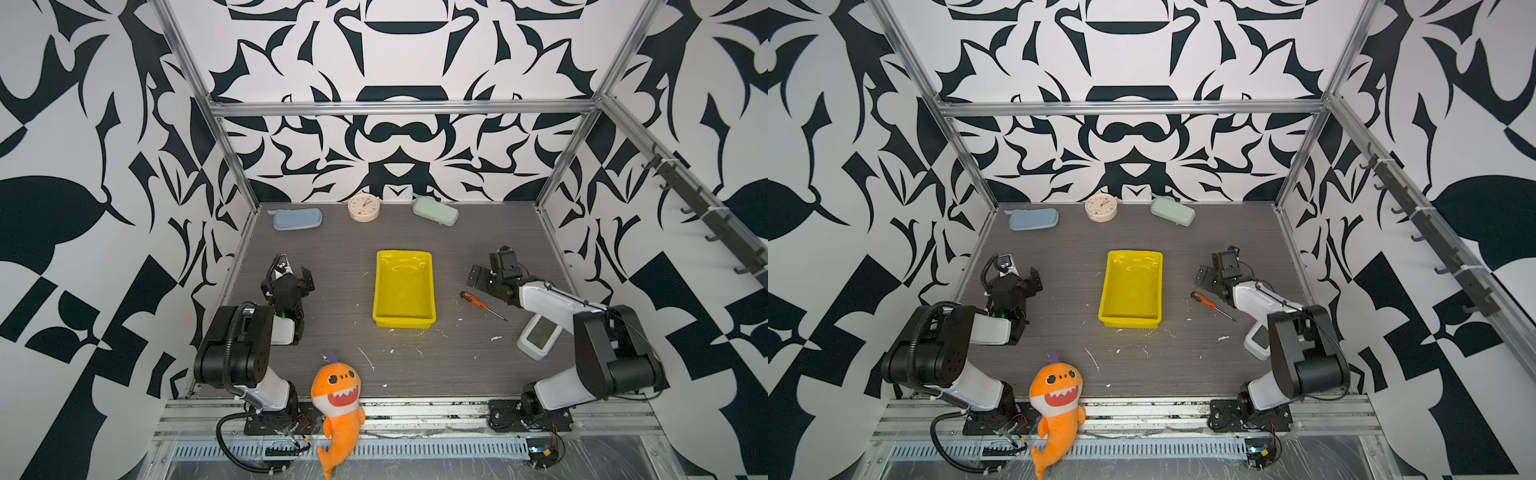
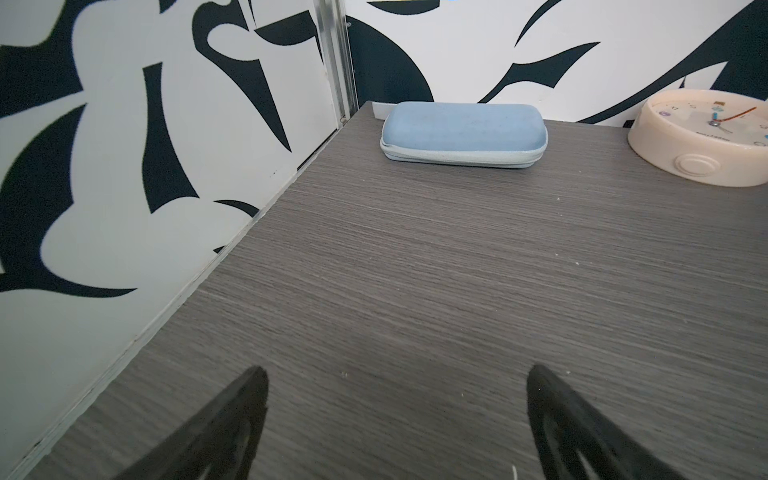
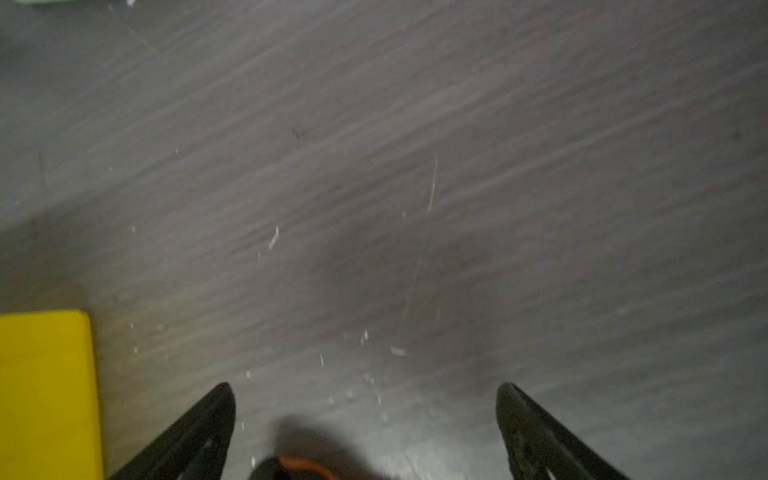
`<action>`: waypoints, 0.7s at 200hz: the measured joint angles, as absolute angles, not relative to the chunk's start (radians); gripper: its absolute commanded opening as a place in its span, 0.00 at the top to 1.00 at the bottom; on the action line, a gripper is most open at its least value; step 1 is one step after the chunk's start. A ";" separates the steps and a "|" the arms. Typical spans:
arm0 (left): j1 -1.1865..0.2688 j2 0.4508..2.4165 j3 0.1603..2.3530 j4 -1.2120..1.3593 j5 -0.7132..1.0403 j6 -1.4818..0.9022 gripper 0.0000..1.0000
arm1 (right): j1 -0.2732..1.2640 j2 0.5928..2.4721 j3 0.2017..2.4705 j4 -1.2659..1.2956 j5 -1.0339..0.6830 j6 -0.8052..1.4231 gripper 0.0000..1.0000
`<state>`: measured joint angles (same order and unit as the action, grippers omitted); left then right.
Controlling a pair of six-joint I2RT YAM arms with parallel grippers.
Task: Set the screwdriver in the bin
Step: 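Move the right gripper over the orange-handled screwdriver while the left arm lifts forward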
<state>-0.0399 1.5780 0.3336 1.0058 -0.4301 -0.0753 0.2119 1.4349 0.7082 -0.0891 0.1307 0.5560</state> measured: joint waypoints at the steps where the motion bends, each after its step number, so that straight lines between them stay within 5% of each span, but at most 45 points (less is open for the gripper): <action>1: -0.040 1.578 0.334 1.006 -0.430 -0.075 0.00 | 0.216 1.425 0.703 -0.088 0.138 0.557 0.00; 60: -0.072 1.483 0.334 0.936 -0.502 -0.076 0.00 | 0.363 1.281 0.678 -0.047 0.422 0.555 0.00; 140: -0.163 0.865 0.646 0.061 -0.390 -0.373 0.00 | 0.360 1.352 0.640 -0.048 0.547 0.680 0.02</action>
<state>-0.1631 0.8654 0.6460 0.0612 -0.3904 -0.3733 0.3595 1.3518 0.6403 -0.0479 0.5472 0.6800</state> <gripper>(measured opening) 0.995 0.988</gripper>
